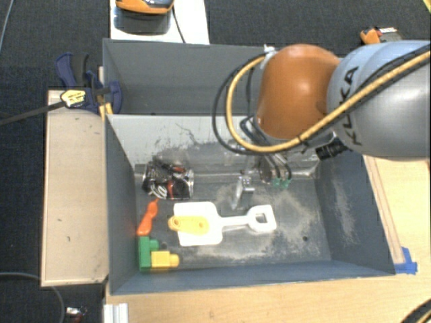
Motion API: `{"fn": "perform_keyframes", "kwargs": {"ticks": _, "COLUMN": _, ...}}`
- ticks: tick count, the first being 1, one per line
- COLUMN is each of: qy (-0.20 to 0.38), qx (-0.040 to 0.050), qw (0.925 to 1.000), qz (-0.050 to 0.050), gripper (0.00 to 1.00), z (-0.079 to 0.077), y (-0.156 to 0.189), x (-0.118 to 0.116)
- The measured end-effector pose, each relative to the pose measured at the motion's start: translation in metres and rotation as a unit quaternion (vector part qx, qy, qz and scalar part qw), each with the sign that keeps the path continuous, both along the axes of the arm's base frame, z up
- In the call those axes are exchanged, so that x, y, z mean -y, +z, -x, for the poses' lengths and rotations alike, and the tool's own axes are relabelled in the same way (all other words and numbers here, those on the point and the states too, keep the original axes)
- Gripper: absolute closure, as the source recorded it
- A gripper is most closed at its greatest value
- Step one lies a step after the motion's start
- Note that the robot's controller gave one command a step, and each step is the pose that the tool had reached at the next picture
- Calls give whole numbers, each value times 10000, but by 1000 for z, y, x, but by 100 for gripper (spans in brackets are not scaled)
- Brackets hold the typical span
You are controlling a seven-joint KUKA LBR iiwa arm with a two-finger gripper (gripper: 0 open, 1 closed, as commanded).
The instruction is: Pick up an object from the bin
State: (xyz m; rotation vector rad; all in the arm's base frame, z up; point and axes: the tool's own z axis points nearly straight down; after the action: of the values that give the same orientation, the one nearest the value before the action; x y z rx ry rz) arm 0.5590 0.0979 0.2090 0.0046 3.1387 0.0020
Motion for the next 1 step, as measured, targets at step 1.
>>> {"fn": "perform_keyframes", "kwargs": {"ticks": 1, "qy": -4, "qx": 0, "qw": 10000, "qz": 0, "gripper": 0, "z": 0, "y": 0, "x": 0}}
